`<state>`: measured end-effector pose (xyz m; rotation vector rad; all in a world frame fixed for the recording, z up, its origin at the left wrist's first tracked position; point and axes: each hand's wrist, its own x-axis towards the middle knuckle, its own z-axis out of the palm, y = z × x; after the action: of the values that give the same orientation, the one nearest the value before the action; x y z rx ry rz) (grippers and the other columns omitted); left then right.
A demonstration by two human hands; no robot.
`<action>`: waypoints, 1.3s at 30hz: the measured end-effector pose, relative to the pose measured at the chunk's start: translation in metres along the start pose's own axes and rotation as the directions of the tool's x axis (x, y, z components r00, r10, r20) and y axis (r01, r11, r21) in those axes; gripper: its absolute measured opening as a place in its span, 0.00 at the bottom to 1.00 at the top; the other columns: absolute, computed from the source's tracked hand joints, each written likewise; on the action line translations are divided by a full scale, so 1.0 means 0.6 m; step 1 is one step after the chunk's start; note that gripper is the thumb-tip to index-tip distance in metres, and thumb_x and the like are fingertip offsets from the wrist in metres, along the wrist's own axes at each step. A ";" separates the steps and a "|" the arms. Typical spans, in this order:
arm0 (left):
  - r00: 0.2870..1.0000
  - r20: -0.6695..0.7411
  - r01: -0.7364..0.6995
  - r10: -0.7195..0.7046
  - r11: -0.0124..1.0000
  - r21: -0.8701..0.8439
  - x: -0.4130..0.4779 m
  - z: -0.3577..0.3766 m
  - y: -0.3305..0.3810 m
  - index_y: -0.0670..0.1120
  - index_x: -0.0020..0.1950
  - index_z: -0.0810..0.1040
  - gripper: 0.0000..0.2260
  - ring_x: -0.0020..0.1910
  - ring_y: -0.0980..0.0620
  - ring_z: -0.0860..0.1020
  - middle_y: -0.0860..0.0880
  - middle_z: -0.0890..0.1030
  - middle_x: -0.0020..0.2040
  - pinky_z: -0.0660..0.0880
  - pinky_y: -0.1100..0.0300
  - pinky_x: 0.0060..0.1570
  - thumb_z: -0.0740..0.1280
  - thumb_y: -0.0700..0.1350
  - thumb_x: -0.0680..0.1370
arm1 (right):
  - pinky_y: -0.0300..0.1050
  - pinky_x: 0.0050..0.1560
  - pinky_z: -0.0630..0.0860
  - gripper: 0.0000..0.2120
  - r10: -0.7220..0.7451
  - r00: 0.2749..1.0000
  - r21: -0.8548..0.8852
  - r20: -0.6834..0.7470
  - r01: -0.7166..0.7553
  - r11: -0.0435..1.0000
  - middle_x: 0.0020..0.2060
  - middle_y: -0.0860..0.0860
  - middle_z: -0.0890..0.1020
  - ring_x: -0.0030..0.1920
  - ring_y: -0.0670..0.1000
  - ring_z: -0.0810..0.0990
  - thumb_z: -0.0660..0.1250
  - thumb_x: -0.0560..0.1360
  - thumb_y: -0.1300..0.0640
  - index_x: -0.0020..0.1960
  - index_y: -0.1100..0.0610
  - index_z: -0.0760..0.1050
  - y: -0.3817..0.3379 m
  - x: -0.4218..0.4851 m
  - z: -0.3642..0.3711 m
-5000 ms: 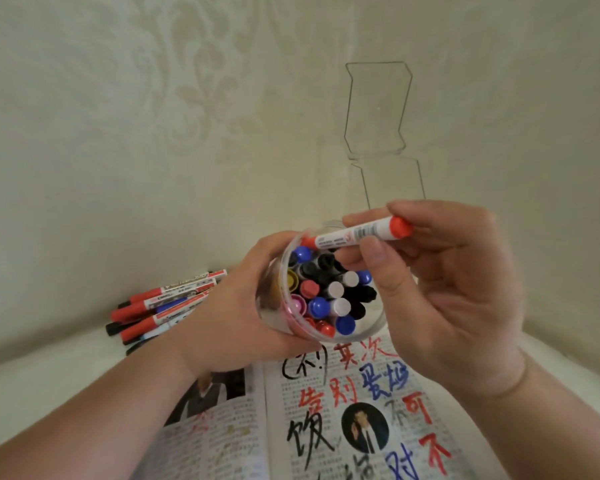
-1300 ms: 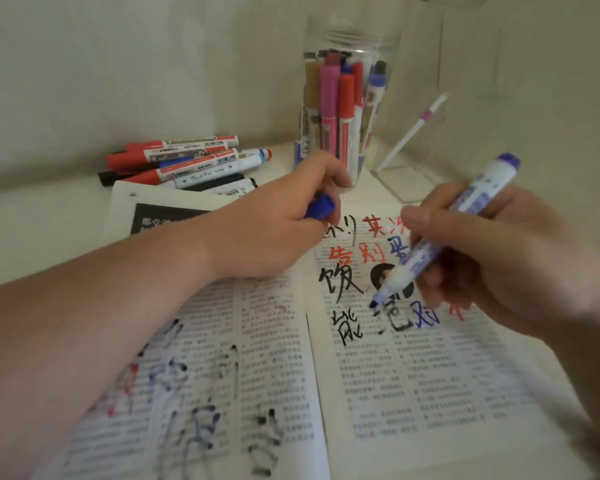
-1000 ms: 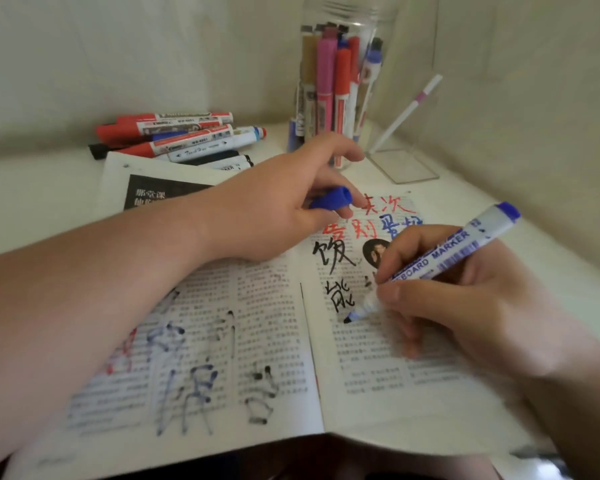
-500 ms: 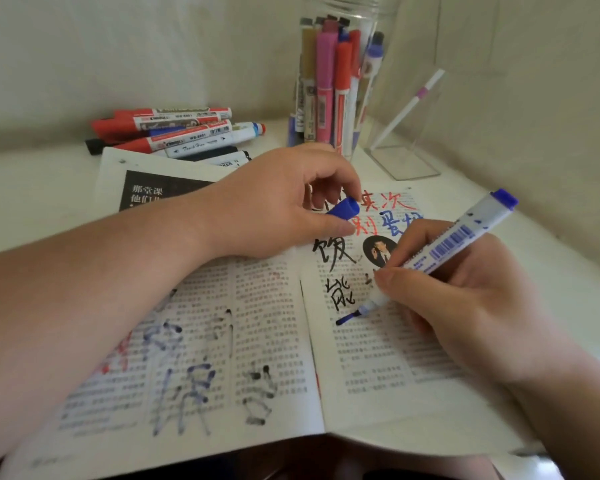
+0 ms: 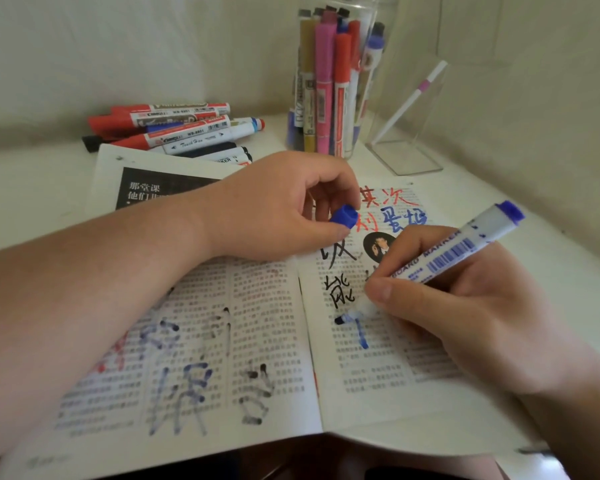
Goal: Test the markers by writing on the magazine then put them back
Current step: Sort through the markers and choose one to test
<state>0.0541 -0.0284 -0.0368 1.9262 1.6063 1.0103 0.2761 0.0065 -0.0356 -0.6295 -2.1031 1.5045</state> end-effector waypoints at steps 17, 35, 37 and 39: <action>1.000 0.007 -0.006 0.006 1.000 -0.004 -0.002 0.000 0.000 0.53 0.50 0.80 0.11 0.39 0.55 0.79 0.55 0.81 0.41 0.78 0.58 0.44 0.75 0.40 0.73 | 0.42 0.28 0.66 0.06 0.003 0.999 -0.063 0.034 -0.001 0.998 0.28 0.61 0.79 0.28 0.51 0.71 0.72 0.69 0.58 0.38 0.60 0.77 -0.001 -0.001 -0.001; 1.000 -0.026 0.016 -0.017 0.999 -0.034 0.002 0.004 -0.004 0.54 0.53 0.81 0.15 0.38 0.51 0.79 0.56 0.82 0.43 0.78 0.49 0.47 0.80 0.45 0.70 | 0.33 0.26 0.64 0.07 -0.027 0.989 -0.039 -0.147 0.021 0.999 0.22 0.47 0.73 0.23 0.44 0.68 0.72 0.70 0.58 0.37 0.59 0.77 0.023 -0.003 -0.043; 1.000 -0.011 -0.003 0.003 1.000 -0.006 0.001 0.006 0.001 0.57 0.51 0.82 0.14 0.40 0.55 0.80 0.56 0.83 0.43 0.78 0.51 0.48 0.80 0.46 0.70 | 0.34 0.26 0.65 0.06 -0.040 0.991 -0.001 -0.129 0.040 0.999 0.22 0.47 0.75 0.23 0.44 0.69 0.72 0.71 0.57 0.38 0.58 0.78 0.023 -0.005 -0.041; 0.999 0.017 -0.035 0.034 0.999 0.021 0.000 0.010 0.008 0.59 0.52 0.82 0.14 0.43 0.55 0.82 0.59 0.83 0.45 0.78 0.55 0.49 0.79 0.45 0.71 | 0.44 0.27 0.72 0.09 -0.049 0.993 -0.016 -0.109 0.048 0.999 0.26 0.53 0.80 0.25 0.53 0.74 0.74 0.71 0.54 0.40 0.58 0.78 0.024 -0.006 -0.040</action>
<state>0.0614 -0.0289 -0.0372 1.9772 1.5858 0.9922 0.2949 0.0258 -0.0427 -0.6462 -2.0325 1.3987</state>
